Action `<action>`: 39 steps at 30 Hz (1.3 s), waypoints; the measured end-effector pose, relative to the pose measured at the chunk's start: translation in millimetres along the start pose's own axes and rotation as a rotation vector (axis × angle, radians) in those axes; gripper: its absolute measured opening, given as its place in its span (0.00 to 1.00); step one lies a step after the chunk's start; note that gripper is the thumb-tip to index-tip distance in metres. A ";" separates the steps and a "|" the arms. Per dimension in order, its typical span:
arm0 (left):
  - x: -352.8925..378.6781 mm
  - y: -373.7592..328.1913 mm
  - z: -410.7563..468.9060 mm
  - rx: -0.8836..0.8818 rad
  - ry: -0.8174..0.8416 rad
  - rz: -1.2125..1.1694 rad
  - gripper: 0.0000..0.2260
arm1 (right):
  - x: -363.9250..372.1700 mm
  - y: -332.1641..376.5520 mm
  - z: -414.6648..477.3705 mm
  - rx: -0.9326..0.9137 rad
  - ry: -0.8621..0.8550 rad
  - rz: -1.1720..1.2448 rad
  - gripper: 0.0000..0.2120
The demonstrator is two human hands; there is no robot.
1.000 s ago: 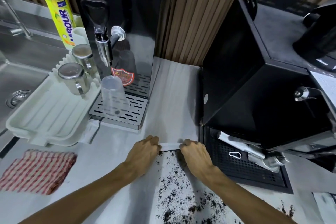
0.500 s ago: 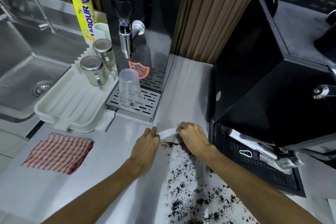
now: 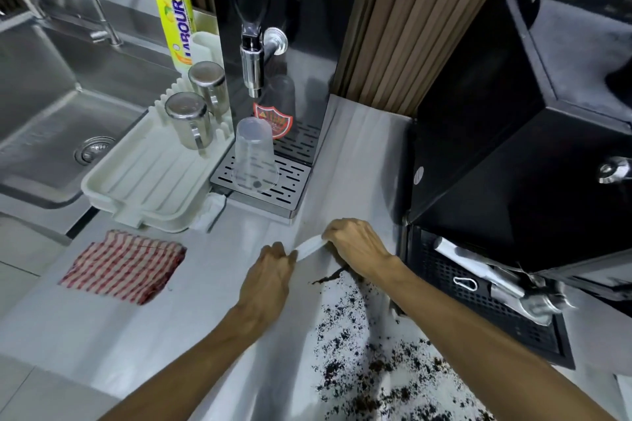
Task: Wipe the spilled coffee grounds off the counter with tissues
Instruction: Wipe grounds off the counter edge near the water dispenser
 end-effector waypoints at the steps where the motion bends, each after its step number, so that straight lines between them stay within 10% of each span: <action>1: -2.3 -3.0 0.1 -0.019 0.011 0.013 0.10 | 2.3 0.2 2.7 -0.023 0.004 -0.020 0.10; 12: 15.4 -73.9 -24.3 0.037 0.186 -0.056 0.13 | 2.7 -37.7 -60.0 -0.102 0.052 0.025 0.13; 22: -17.5 -65.5 32.6 -0.047 0.004 -0.232 0.09 | -7.1 -53.9 -26.2 0.087 0.001 -0.046 0.09; 39: 5.3 -67.7 2.3 0.461 0.207 0.048 0.15 | -27.3 15.9 -110.8 0.364 0.112 -0.023 0.03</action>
Point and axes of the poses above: each hand's wrist, its own z-axis towards the middle knuckle, its own x-axis out of the palm, y = z × x, the point moved 1 cm from there along z, towards the middle knuckle
